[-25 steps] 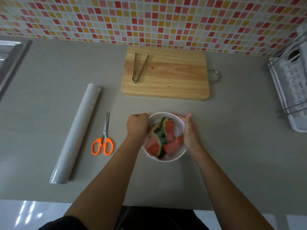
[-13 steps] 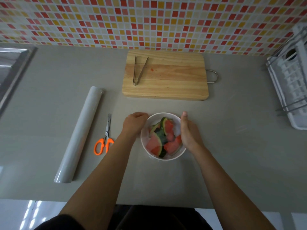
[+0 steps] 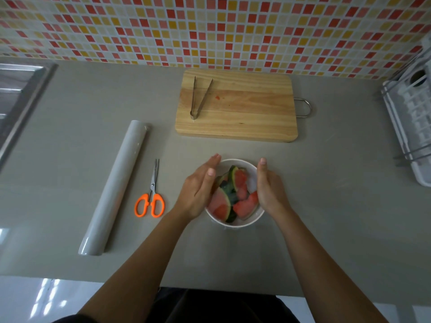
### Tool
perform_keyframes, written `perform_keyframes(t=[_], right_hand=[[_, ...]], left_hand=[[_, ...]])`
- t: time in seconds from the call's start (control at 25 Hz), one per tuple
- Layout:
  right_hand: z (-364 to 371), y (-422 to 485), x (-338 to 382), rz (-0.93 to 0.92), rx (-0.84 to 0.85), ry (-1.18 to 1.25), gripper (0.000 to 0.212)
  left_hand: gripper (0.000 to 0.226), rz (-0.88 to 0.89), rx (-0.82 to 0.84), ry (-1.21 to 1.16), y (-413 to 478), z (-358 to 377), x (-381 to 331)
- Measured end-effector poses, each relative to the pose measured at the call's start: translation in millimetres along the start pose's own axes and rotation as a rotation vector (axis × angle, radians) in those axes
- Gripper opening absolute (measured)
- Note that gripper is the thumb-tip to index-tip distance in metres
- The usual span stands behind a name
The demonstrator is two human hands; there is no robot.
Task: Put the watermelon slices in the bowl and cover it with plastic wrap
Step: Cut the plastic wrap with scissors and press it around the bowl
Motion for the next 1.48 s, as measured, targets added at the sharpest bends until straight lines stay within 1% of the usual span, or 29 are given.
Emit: perform_keyframes(t=[0.12,0.2,0.32,0.52,0.72,0.88,0.92,1.04,1.08,1.16,1.24,1.28,1.48], right_hand=[[-2,-1,-2,0.018,-0.038,0.014,0.068],[-2,-2,-4,0.052,-0.043,0.032,0.066],[-2,-3,-6,0.097,-0.056,0.061,0.067],[-3,-4,-7,0.122,-0.072,0.071,0.071],[-3,-5,-13,0.167,-0.092,0.104,0.089],[-6,-6,-19,0.224,-0.11,0.126,0.093],[-7,-7,-21,0.238,-0.122,0.132,0.096],[-8,-6,-25,0.273,-0.144,0.141,0.104],[-8,-6,-26,0.278,-0.143,0.141,0.106],[-9,-6,-26,0.278,-0.139,0.137,0.107],[-9,-6,-27,0.28,-0.14,0.123,0.106],[-10,-6,-27,0.283,-0.141,0.113,0.105],[-10,-7,-24,0.291,-0.138,0.113,0.11]], left_hand=[[0.053,-0.188,-0.055,-0.072,2,6,18],[0.056,-0.266,-0.073,-0.098,2,6,24],[0.055,-0.322,-0.107,-0.125,2,8,24],[0.055,-0.407,-0.166,-0.18,0,9,23],[0.06,-0.527,-0.26,-0.167,0,8,23],[0.066,-0.541,-0.252,-0.101,5,13,8],[0.07,-0.541,-0.249,-0.067,7,14,5],[0.091,-0.517,-0.252,0.068,11,15,1],[0.093,-0.512,-0.251,0.099,12,15,0],[0.085,-0.491,-0.242,0.131,13,15,-4],[0.066,-0.458,-0.236,0.173,14,16,-9],[0.061,-0.441,-0.231,0.195,14,16,-11],[0.059,-0.418,-0.213,0.216,16,15,-7]])
Point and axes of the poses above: each hand's wrist, its own y-axis towards the middle knuckle, its own z-axis out of the palm, x = y × z, the point moved 8 cm from there along y, towards the middle knuckle, and after that the axes turned 13 degrees about -x, right-handed, at the moved point
